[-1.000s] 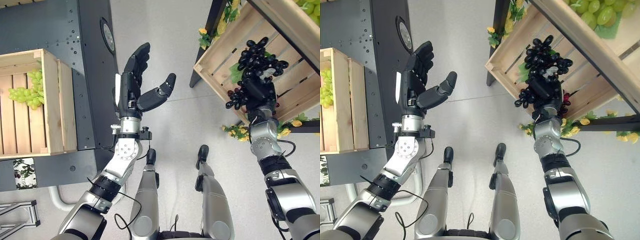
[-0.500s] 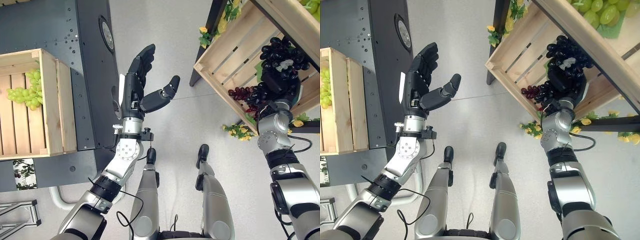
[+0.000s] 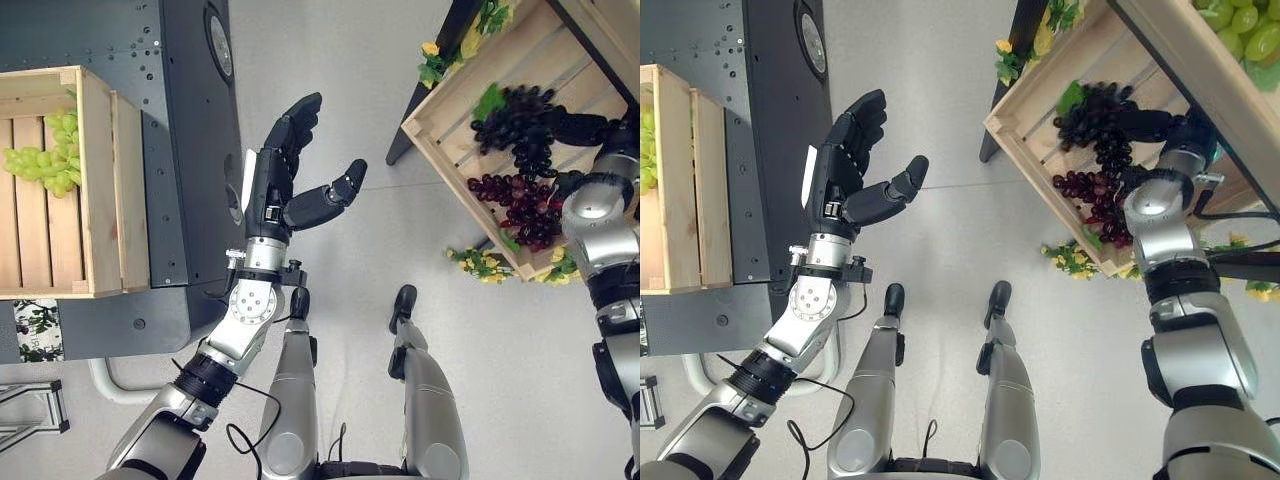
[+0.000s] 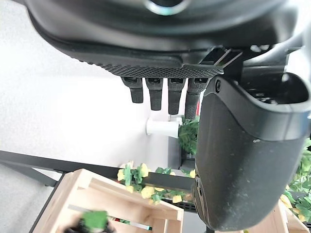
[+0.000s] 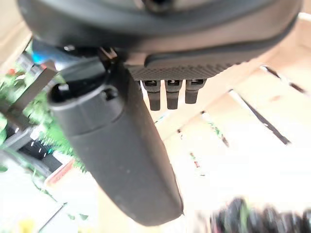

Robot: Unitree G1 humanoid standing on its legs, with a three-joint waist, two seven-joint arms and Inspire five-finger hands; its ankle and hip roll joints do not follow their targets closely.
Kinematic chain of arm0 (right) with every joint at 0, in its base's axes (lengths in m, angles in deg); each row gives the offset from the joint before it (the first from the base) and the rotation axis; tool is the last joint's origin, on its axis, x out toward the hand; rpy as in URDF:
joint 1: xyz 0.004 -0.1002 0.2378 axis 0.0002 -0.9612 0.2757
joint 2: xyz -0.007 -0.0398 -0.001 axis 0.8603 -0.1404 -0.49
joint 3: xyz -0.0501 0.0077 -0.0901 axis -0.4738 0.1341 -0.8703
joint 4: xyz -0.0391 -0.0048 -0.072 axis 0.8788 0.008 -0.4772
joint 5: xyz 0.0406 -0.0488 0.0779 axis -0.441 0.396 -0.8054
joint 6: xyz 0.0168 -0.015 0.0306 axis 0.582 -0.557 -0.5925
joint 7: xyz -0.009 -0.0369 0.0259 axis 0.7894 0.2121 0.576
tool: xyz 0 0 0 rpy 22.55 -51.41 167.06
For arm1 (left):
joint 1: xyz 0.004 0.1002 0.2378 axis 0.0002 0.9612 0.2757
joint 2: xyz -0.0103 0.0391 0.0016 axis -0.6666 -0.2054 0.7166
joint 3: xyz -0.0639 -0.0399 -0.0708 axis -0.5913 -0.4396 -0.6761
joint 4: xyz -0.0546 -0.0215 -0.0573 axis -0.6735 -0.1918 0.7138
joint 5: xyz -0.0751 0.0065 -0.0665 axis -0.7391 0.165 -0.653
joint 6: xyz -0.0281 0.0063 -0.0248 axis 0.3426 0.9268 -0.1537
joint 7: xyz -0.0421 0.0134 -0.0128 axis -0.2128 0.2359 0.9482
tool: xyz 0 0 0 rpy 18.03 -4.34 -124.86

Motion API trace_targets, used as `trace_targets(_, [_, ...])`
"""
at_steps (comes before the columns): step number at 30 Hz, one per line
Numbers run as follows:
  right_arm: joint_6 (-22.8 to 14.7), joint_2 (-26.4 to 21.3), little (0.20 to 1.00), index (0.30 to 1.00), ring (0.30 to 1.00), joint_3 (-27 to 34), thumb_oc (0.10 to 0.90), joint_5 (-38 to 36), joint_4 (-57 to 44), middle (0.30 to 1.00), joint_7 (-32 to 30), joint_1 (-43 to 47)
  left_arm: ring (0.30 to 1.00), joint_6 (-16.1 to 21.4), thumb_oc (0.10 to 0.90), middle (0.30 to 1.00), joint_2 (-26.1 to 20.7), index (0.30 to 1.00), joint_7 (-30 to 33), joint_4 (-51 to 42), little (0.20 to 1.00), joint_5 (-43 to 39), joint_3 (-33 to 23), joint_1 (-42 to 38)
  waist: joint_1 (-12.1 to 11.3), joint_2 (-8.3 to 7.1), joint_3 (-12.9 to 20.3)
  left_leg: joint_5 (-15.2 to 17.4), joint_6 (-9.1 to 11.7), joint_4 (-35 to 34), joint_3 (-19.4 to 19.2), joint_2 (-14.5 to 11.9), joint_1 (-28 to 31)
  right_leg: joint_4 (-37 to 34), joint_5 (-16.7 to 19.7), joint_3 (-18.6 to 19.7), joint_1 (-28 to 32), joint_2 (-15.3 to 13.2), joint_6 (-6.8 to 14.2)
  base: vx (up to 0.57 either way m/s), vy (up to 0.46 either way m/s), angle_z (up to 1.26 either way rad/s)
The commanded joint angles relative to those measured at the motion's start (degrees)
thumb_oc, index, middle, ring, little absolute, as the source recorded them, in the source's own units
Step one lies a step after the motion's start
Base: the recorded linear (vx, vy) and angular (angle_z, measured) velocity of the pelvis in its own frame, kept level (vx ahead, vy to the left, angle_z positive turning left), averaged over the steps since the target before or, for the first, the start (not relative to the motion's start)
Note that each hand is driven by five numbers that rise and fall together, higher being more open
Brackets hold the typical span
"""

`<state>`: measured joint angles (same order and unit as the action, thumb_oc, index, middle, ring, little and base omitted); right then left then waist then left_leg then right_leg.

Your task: Pick up the fruits from the basket on one side to the basket on the other side

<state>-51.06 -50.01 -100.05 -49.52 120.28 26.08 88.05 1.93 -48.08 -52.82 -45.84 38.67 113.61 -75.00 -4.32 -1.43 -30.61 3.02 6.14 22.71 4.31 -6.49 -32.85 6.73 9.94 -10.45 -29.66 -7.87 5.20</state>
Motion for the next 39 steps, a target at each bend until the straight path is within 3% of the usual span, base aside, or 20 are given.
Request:
trace_targets(1, [-2.0, -8.8, 0.9, 0.9, 0.9, -1.8, 0.8, 0.4, -1.9, 0.9, -5.2, 6.2, 0.9, 6.2, 0.8, 0.9, -1.9, 0.9, -1.0, -10.6, 0.9, 1.1, -0.6, -1.8, -0.7, -0.07, 0.8, -5.5, -3.7, -6.6, -1.7, 2.6, 0.1, 8.3, -9.1, -2.9, 3.7, 2.1, -2.0, 0.0, 0.0, 0.0])
trace_targets(9, [-6.0, -6.3, 0.9, 0.9, 0.9, 0.3, 0.8, -4.0, -2.7, 0.9, -6.0, 4.9, 0.9, 5.6, 0.8, 0.9, -1.3, 0.9, -0.8, -10.4, 0.9, 1.3, -0.9, -3.1, -0.6, -0.2, 0.8, -5.1, -3.6, -6.0, -1.9, 2.6, 0.1, 8.5, -9.4, -3.2, 4.0, 2.0, -2.0, 0.0, 0.007, 0.0])
trace_targets(12, [-11.0, -3.8, 0.9, 0.9, 0.9, 3.6, 0.8, -9.2, -4.8, 0.9, -2.3, 2.7, 0.9, 5.4, 0.8, 0.9, -0.8, 0.9, -0.7, -10.2, 0.9, 1.8, -1.6, -3.0, -0.6, -0.14, 0.8, -5.0, -3.7, -6.6, -2.1, 2.6, 1.4, 8.1, -9.5, -3.1, 5.0, 1.9, -2.0, 0.0, 0.046, 0.0])
trace_targets(15, [-17.6, 0.3, 0.9, 0.9, 0.9, 7.0, 0.8, -23.2, -9.4, 0.9, 8.6, -0.4, 0.9, 5.0, 0.8, 0.9, -0.2, 0.9, -0.3, -10.2, 0.9, 2.4, -2.6, -2.8, -0.7, -0.06, 0.8, -4.5, -3.5, -7.2, -2.7, 2.4, 3.4, 7.6, -10.1, -3.1, 6.8, 1.9, -2.1, 0.0, 0.045, 0.0])
trace_targets(16, [-18.0, 1.5, 0.9, 0.9, 0.9, 7.9, 0.8, -24.3, -10.4, 0.9, 10.6, -1.2, 0.9, 5.0, 0.8, 0.9, 0.0, 0.9, -0.3, -10.0, 0.9, 2.5, -2.9, -2.7, -0.7, 0.04, 0.8, -4.5, -3.4, -7.3, -2.7, 2.4, 3.7, 7.6, -10.2, -3.0, 7.1, 1.9, -2.2, 0.0, 0.059, -0.01])
trace_targets(17, [-19.6, 4.4, 0.9, 0.9, 0.9, 9.9, 0.8, -30.3, -13.3, 0.9, 17.8, -3.8, 0.9, 5.3, 0.8, 0.9, 0.2, 0.9, -0.4, -9.4, 0.9, 2.7, -3.7, -2.4, -0.6, 0.05, 0.8, -4.8, -3.4, -7.7, -2.7, 2.4, 4.5, 7.4, -10.3, -3.1, 7.8, 1.9, -2.3, 0.01, 0.05, -0.02])
trace_targets(21, [-18.1, 11.4, 0.9, 0.9, 0.9, 11.9, 0.8, -41.3, -21.1, 0.9, 31.4, -10.1, 0.9, 4.9, 0.8, 0.9, 0.9, 0.9, -0.1, -8.4, 0.9, 4.0, -5.6, -1.1, -0.8, -0.14, 0.8, -4.9, -3.4, -9.1, -2.6, 2.3, 8.2, 6.6, -10.9, -3.0, 11.4, 1.9, -2.8, 0.02, 0.02, -0.01])
trace_targets(28, [-15.0, 19.6, 0.9, 0.9, 0.9, 10.9, 0.8, -45.5, -31.8, 0.9, 45.7, -18.0, 0.9, 7.3, 0.8, 0.9, 0.1, 0.9, 1.1, -8.0, 0.9, 4.2, -9.2, 5.0, -1.9, -0.18, 3.5, -6.5, -2.5, -15.0, -1.8, 1.0, 15.5, 2.8, -11.8, -3.8, 18.7, 2.3, -3.3, 0.07, 0.035, 0.05])
trace_targets(31, [-10.8, 22.6, 0.9, 0.9, 0.9, 8.9, 0.8, -44.3, -37.0, 0.9, 52.3, -22.2, 0.9, 8.0, 0.8, 0.9, -0.1, 0.9, 2.8, -8.9, 0.9, 5.3, -11.2, 8.7, -2.3, -0.32, 5.7, -7.4, -2.3, -18.0, -2.4, 0.4, 18.2, 0.5, -11.7, -4.7, 21.3, 2.4, -3.3, 0.07, 0.085, 0.13])
trace_targets(34, [-8.8, 22.9, 0.9, 0.9, 0.9, 6.8, 0.8, -41.8, -42.7, 0.9, 53.4, -27.1, 0.9, 9.1, 0.8, 0.9, 0.0, 0.9, -0.2, -8.9, 0.9, 3.9, -13.0, 12.0, -2.2, -0.14, 7.8, -8.0, -1.9, -20.0, -8.0, 0.2, 20.0, -0.8, -12.2, -7.7, 24.4, 2.1, -3.0, 0.11, 0.102, 0.21])
trace_targets(35, [-9.0, 23.0, 0.9, 0.9, 0.9, 7.1, 0.8, -41.8, -44.5, 0.9, 53.9, -29.9, 0.9, 9.8, 0.8, 0.9, 0.6, 0.9, -2.3, -8.9, 0.9, 3.7, -13.4, 12.9, -1.7, 0.17, 8.4, -8.5, -1.5, -20.6, -13.3, -0.2, 20.2, -1.4, -12.5, -10.4, 26.2, 1.6, -2.6, 0.17, 0.077, 0.57])
trace_targets(36, [-10.2, 23.1, 0.9, 0.9, 0.9, 7.5, 0.8, -42.0, -45.1, 0.9, 54.6, -32.3, 0.9, 10.5, 0.8, 0.9, 1.0, 0.9, -3.5, -8.7, 0.9, 3.7, -13.4, 13.5, -1.6, 0.08, 9.0, -7.9, -1.0, -21.0, -16.1, -0.6, 20.8, -1.6, -13.4, -11.8, 27.6, 1.2, -2.0, 0.17, 0.122, 1.27])
trace_targets(39, [-12.0, 24.4, 0.9, 0.9, 0.9, 6.9, 0.8, -43.1, -46.6, 0.9, 58.6, -39.2, 0.9, 12.0, 0.8, 0.9, 1.5, 0.9, -1.5, -9.4, 0.9, 8.1, -12.8, 16.4, -2.3, -0.97, 11.3, -6.7, -2.6, -21.4, -15.4, 1.4, 22.2, -3.0, -12.3, -13.1, 29.6, -1.0, 0.0, 0.17, 0.27, 1.03])
